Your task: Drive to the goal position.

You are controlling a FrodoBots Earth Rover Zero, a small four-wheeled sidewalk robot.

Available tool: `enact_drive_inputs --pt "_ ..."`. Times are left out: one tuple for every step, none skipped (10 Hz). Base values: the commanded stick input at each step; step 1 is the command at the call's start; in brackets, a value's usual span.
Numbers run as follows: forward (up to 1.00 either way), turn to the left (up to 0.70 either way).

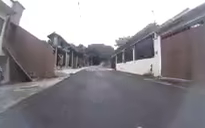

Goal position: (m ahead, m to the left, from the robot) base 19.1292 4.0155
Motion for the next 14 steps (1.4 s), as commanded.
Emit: enact_drive_inputs --pt "0.50 0.00" --pt "0.50 0.00" --pt "0.50 0.00" --pt "0.50 0.00" --pt "0.50 0.00" --pt "0.50 0.00" --pt "0.50 0.00" --pt "0.50 0.00" --pt "0.50 0.00" --pt "0.50 0.00" --pt "0.50 0.00" --pt "0.50 0.00" --pt "0.50 0.00" --pt "0.50 0.00"
